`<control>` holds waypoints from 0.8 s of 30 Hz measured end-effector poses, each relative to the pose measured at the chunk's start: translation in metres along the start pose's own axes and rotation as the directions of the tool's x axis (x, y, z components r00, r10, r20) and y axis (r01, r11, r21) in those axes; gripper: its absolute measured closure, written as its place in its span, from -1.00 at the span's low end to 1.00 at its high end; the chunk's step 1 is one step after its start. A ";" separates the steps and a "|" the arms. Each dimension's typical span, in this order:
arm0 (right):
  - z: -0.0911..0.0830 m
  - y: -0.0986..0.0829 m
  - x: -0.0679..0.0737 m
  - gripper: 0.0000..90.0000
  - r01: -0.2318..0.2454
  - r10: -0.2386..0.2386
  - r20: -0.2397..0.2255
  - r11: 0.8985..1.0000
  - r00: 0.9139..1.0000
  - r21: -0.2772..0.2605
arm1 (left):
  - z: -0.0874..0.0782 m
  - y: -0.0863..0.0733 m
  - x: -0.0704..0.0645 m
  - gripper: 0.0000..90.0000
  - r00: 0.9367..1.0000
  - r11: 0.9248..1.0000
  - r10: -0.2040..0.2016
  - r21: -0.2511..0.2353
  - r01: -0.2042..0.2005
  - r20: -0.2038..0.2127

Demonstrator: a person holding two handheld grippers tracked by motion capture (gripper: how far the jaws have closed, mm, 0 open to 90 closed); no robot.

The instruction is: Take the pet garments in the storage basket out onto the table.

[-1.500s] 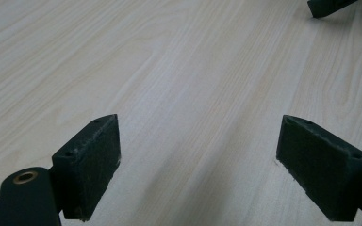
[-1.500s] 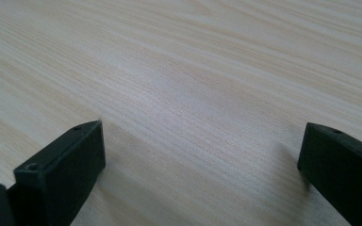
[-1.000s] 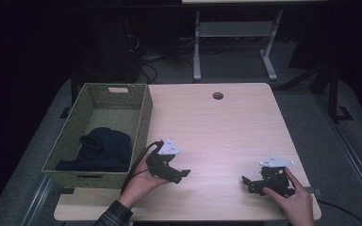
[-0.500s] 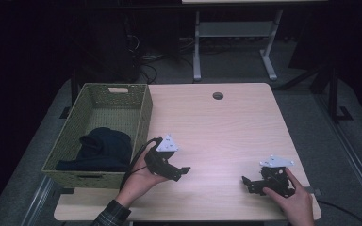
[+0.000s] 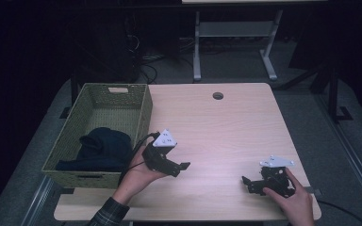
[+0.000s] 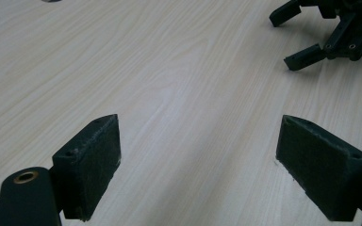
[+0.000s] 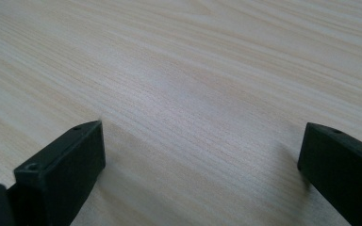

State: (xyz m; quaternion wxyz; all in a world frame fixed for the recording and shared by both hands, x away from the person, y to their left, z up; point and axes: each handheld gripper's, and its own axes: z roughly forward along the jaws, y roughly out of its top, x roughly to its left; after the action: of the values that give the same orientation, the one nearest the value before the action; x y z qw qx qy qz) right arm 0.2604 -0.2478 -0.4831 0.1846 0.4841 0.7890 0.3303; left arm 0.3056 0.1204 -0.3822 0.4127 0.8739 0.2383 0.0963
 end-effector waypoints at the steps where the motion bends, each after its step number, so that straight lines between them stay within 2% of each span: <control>1: 0.000 0.000 0.000 -0.98 0.000 0.000 0.000 1.000 1.000 0.000 | -0.002 0.001 0.001 -0.69 1.000 1.000 0.003 -0.001 -0.003 -0.002; 8: 0.000 0.000 0.000 -0.98 0.001 -0.001 0.000 1.000 1.000 0.000 | -0.011 0.006 0.007 -0.69 1.000 1.000 -0.007 -0.013 0.007 -0.005; 13: 0.000 0.000 0.000 -0.98 0.000 0.000 0.000 1.000 1.000 0.000 | -0.017 0.010 0.011 -0.69 1.000 1.000 0.000 -0.014 0.000 -0.006; 14: 0.000 0.000 0.000 -0.98 0.000 0.000 0.000 1.000 1.000 0.000 | -0.019 0.012 0.012 -0.69 1.000 1.000 -0.010 -0.022 0.010 -0.009; 24: 0.000 0.000 0.000 -0.98 0.001 -0.001 0.000 1.000 1.000 -0.001 | -0.033 0.015 0.022 -0.69 0.999 0.999 -0.012 -0.040 0.010 -0.034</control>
State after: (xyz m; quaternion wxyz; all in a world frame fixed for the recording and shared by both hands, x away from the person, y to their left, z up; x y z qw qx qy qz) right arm 0.2605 -0.2479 -0.4831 0.1848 0.4835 0.7891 0.3307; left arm 0.3183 0.1451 -0.3501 0.4264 0.8624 0.2482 0.1135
